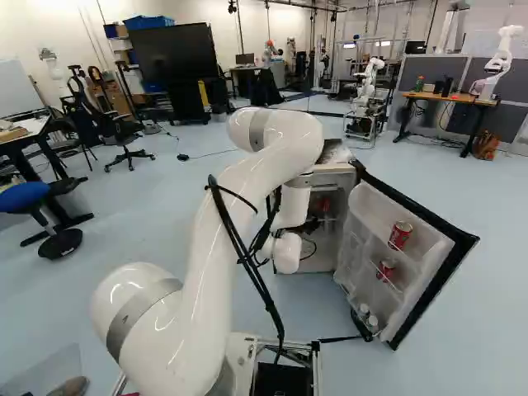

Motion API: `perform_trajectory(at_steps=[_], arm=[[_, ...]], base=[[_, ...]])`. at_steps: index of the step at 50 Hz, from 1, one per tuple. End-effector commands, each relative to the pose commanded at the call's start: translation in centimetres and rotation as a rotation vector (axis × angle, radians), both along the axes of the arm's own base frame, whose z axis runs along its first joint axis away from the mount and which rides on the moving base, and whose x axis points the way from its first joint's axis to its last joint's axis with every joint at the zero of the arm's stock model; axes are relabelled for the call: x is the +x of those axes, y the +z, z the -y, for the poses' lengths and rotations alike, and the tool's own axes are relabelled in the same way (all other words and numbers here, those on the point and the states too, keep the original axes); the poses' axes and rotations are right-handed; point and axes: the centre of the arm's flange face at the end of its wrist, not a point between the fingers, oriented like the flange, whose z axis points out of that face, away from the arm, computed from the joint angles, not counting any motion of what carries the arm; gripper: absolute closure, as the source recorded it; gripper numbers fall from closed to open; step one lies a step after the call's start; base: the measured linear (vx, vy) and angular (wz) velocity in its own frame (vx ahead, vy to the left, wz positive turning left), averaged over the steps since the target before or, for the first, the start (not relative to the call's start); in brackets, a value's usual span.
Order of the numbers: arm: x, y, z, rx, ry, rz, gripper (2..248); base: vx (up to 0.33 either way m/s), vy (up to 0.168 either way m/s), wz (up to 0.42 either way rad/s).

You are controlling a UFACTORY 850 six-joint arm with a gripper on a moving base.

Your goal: Grab a drink from the fridge

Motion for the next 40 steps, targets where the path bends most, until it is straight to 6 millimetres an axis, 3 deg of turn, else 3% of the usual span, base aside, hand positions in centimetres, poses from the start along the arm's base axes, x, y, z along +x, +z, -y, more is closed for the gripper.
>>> perform_trajectory(at_steps=[26,40], arm=[[3.1,-4.5,1.3,-0.012,0.003,0.024,3],[4.8,-5.6,2.1,-0.024,0.004,0.050,3]], base=[[0.000,0.000,0.000],[0.000,0.000,0.000]])
